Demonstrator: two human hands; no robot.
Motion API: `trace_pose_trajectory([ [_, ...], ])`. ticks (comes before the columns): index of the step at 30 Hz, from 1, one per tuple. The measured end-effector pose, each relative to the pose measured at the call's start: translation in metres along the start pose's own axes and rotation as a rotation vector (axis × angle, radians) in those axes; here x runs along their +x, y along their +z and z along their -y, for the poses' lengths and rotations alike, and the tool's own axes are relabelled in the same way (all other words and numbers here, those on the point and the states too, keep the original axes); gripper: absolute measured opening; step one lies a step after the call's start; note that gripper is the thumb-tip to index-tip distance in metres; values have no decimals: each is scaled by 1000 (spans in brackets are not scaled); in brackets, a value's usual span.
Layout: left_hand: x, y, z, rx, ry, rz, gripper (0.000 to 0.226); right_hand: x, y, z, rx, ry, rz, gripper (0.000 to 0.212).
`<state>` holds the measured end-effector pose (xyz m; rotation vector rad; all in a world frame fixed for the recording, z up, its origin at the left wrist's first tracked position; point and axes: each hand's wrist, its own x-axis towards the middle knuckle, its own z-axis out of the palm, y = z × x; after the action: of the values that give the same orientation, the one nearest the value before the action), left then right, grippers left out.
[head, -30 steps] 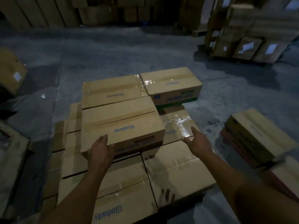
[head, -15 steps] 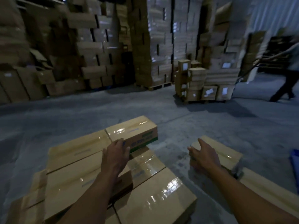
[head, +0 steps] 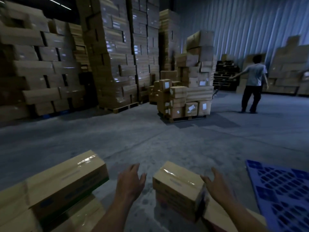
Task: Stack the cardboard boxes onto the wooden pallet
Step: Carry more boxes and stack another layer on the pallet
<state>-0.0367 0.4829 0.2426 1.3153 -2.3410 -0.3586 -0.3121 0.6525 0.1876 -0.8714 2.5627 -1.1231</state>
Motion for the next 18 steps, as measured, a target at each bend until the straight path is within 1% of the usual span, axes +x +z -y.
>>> trace_pose_trajectory([
  [1,12,13,-13,0,1,19,59,13,-10,-7,-9,19,-14,84],
  [3,39,39,-46,-26,15,46,64,43,-32,-17,-35,63,-31,73],
  [6,72,65,-84,-16,58,82,75,84,-50,-17,-69,50,-46,63],
  [9,107,87,-104,11,51,113,80,123,-45,-17,-58,40,-2,65],
  [11,133,99,-108,17,60,103,88,147,-38,-13,-46,45,-12,67],
  [12,149,108,-107,30,72,114,89,159,-32,-11,-47,53,-10,69],
  [18,247,169,-105,84,97,213,68,236,8,-27,-24,145,32,71],
])
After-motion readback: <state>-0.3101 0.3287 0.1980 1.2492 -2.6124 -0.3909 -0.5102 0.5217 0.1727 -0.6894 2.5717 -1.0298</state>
